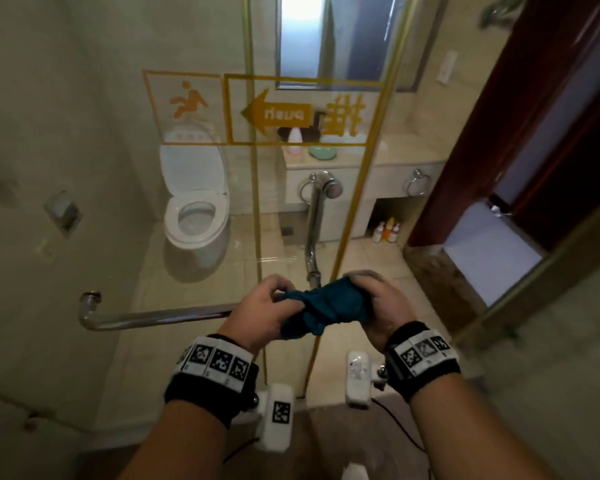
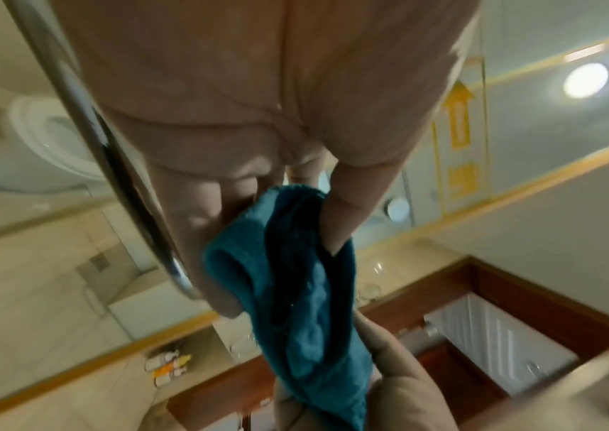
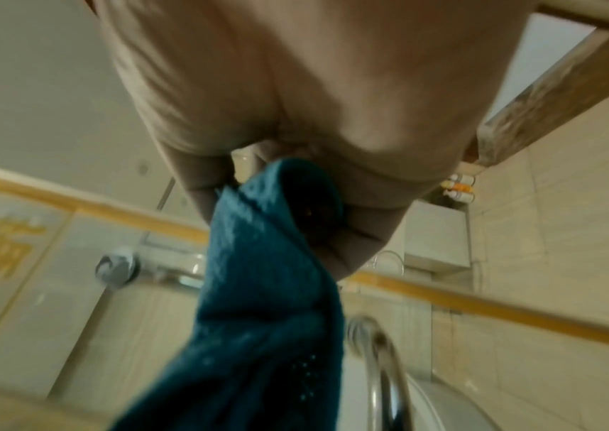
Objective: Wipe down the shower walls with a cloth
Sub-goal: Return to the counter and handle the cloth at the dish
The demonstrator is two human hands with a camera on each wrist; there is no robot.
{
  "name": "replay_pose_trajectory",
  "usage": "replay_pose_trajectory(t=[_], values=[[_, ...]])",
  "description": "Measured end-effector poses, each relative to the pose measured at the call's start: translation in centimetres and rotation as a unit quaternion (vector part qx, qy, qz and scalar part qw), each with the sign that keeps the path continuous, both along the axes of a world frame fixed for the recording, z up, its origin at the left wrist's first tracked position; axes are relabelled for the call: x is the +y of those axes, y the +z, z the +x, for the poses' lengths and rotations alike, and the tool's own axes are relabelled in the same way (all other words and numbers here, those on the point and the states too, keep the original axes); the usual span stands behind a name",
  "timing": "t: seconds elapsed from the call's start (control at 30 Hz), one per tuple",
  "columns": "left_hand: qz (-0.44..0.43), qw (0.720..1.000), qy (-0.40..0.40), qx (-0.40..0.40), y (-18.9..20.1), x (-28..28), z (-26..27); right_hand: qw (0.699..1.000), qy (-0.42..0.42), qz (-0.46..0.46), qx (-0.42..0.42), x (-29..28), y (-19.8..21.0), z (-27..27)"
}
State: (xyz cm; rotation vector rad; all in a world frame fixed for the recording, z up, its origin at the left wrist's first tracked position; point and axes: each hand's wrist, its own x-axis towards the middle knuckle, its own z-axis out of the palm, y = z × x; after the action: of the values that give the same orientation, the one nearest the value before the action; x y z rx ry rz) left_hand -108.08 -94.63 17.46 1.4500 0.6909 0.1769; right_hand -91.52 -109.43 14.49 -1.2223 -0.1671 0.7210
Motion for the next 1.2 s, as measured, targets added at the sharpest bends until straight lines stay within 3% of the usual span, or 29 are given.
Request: replay_pose_trajectory(t=[0.13, 0.37, 0.5, 0.77, 1.0, 1.2], values=[[0.156, 0.981, -0.111, 0.018, -0.1, -3.5, 4.5, 0.996, -0.084, -0.005, 0.01, -4.2, 0.4, 3.0], [0.24, 0.967, -0.075, 0.04, -0.6, -8.2, 13.5, 0.985, -0.168, 0.006, 0.039, -10.3, -0.3, 10.0], [0.158, 0.986, -0.059, 0.012, -1.3, -10.5, 19.3, 0.983, -0.18, 0.001, 0.047, -12.6, -0.2, 15.4], [0.031, 0.994, 0.108, -0.017, -1.7, -14.4, 28.6, 0.981, -0.186, 0.009, 0.059, -15.2, -0.3, 25.9], [-0.164, 0.959, 0.226, -0.041, -2.0, -14.0, 31.4, 0.987, -0.146, 0.0, 0.067, -12.9, -2.0, 29.5], [-0.284, 0.934, 0.208, -0.062, -2.0, -11.3, 33.7, 0.987, -0.145, 0.004, 0.075, -10.2, -2.8, 32.1]])
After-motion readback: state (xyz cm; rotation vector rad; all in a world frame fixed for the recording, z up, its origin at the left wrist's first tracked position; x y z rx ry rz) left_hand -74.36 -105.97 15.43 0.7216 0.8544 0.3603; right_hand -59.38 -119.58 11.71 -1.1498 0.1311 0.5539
